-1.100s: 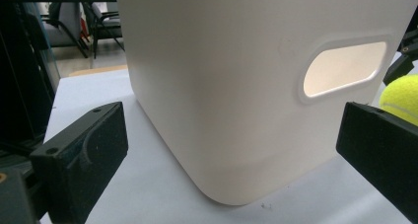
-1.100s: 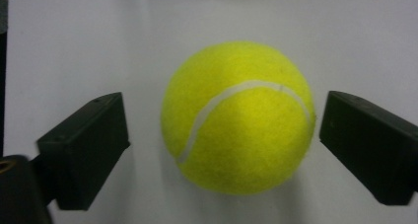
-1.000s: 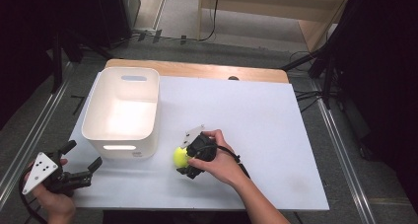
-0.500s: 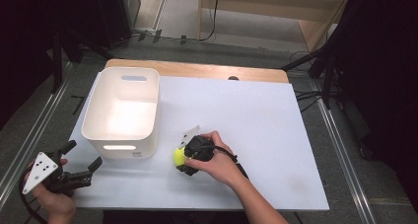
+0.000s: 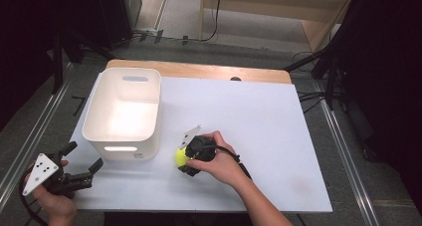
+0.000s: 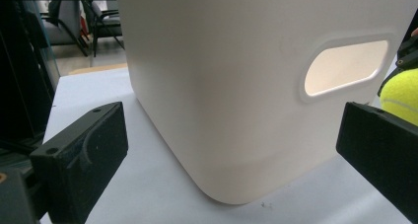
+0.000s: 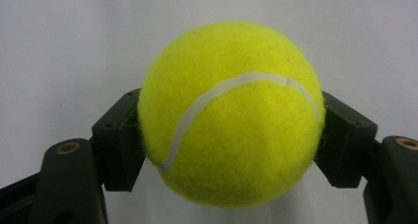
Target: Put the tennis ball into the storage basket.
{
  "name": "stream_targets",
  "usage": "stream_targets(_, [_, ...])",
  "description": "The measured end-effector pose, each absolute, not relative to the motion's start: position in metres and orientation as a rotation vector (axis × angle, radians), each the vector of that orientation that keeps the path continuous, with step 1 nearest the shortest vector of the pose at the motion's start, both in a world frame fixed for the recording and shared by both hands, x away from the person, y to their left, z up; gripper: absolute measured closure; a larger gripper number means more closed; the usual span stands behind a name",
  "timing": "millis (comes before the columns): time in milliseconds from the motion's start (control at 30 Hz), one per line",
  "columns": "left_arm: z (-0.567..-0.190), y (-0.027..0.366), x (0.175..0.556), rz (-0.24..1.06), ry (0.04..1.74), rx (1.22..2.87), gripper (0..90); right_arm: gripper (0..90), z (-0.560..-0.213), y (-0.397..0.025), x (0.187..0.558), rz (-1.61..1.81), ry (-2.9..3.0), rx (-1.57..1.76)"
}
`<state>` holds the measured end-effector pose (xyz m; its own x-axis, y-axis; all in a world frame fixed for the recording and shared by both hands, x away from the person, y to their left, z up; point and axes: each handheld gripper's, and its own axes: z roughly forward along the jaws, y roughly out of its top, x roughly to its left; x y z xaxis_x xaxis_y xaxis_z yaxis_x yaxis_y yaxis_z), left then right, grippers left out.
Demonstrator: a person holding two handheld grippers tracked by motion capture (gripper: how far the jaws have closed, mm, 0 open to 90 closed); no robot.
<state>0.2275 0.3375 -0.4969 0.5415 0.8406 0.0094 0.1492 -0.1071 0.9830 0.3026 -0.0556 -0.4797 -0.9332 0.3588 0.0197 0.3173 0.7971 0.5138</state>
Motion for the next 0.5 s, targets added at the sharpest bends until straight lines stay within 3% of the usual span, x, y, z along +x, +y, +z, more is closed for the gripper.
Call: stream_targets(500, [-0.497,0.338,0.228,0.728,0.862,1.596,0.0,23.6,-0.464,-0.058,0.308,0.838,2.900,0.516])
